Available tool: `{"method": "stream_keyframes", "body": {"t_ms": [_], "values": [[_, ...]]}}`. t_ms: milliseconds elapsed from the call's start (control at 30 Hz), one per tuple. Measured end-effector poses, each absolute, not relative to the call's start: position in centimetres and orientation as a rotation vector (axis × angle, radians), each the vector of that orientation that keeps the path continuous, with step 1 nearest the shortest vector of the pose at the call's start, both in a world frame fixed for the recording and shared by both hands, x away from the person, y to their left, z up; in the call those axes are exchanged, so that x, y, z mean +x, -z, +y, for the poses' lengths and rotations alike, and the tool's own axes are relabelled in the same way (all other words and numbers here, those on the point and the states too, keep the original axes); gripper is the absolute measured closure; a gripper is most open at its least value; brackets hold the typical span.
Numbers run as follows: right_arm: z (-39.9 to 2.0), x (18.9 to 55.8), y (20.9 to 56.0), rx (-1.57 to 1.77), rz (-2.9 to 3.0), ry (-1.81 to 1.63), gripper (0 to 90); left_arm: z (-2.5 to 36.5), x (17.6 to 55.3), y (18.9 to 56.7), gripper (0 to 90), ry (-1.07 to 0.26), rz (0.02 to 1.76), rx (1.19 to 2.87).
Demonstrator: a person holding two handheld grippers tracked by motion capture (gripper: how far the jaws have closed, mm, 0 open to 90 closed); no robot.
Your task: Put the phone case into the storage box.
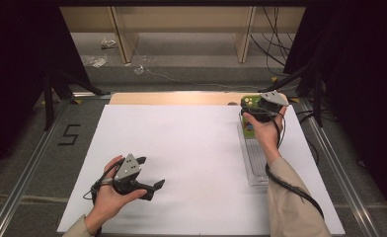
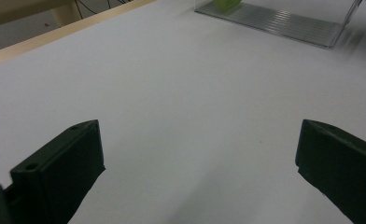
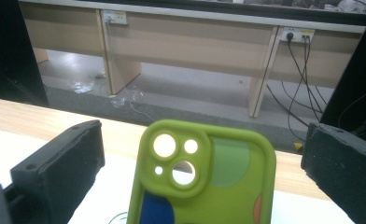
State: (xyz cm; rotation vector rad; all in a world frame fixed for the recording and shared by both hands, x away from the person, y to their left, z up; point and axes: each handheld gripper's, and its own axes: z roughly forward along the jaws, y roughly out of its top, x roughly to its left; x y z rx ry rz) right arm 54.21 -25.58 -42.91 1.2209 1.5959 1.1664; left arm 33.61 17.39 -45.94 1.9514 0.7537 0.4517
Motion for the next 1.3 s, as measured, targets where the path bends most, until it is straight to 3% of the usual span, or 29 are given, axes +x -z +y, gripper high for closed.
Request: {"method": "stream_keyframes", "body": {"t_ms": [600,1300], "values": [[-25.1,53.2,42.3,1.214,1.631,-1.149,0.8,17.4,33.6,45.9,0.5,-0.455,0.756,1.951],[-23.9,48.9,40.6,1.167,1.786,-1.218,3.3,17.4,33.5,45.9,0.6,-0.456,0.758,1.955]]}}
